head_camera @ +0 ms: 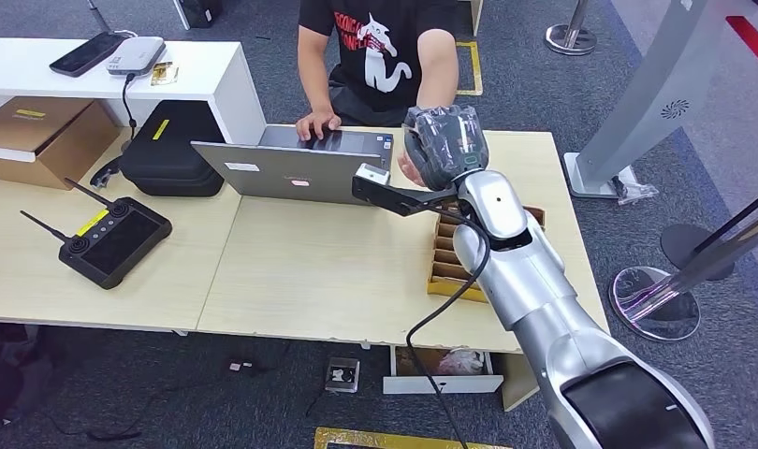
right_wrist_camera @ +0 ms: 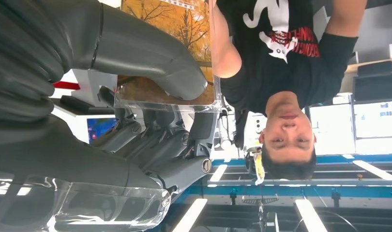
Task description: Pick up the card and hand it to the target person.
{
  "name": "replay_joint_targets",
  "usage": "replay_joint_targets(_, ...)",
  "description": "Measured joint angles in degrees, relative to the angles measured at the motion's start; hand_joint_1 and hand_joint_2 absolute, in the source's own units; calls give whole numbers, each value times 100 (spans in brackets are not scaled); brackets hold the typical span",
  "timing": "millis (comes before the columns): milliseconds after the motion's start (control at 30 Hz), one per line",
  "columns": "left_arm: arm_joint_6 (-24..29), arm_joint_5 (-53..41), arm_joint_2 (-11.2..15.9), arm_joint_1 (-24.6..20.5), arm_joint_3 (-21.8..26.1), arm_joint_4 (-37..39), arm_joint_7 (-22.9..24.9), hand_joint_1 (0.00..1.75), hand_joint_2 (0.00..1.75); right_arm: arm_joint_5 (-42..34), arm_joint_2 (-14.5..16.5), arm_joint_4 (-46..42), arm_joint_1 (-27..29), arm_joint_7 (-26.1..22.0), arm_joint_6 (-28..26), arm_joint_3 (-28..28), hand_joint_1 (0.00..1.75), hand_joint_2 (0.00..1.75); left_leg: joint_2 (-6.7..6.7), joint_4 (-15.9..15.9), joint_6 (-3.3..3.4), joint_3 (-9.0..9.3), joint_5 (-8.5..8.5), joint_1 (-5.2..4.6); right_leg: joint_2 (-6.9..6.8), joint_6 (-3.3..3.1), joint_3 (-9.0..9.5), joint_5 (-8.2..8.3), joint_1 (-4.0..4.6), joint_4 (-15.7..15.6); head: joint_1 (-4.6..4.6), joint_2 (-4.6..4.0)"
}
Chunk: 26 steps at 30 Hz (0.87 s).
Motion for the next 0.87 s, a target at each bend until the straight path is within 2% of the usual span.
replay_joint_targets(100, -12, -8, -23, 4, -14, -4, -8, 0, 175, 1, -28, 56, 15, 0, 53, 32, 151, 175, -2, 0, 0, 0, 0, 0, -2, 1, 0, 0, 0, 0, 0, 0)
replay_joint_targets(200, -15, -10, -26, 5, -16, -3, -9, 0, 175, 3, -34, 68, 14, 1, 69, 41, 150, 175, -1, 0, 0, 0, 0, -1, -1, 0, 1, 0, -1, -1, 0, 0)
replay_joint_targets(333, -47, 67, -31, 8, 57, -8, 14, 0, 175, -133, -72, 85, 2, 2, 186, 59, 0, 175, -1, -1, -1, 1, 1, 0, -1, -1, 1, 1, 0, -2, 0, 0)
replay_joint_targets(533, -27, 149, -24, 10, 127, -8, 12, 0, 175, -526, -172, -173, 57, -115, 361, -20, 0, 175, -6, 3, 0, -2, -1, 0, -5, 0, 0, -2, 0, 0, 0, 0)
replay_joint_targets(633, -10, 165, -25, 20, 137, -9, 12, 0, 175, -915, -316, -461, 153, -261, 522, -179, 0, 175, -10, 2, 1, -3, 1, 1, -9, 1, 0, -1, 1, -2, 0, 0)
replay_joint_targets(733, 6, 181, -17, 32, 153, -9, 10, 0, 175, -1389, -621, -977, 348, -466, 822, -354, 0, 175, -19, 3, 2, -5, 2, 1, -19, 1, 2, -2, 1, -4, 0, 0)
replay_joint_targets(867, 2, 184, -7, 46, 153, -8, -4, 0, 175, -2222, -1260, -1837, 777, -764, 1305, -595, 0, 175, -39, 2, 4, -5, 5, 4, -39, 3, 11, -4, 4, -12, 0, 0)
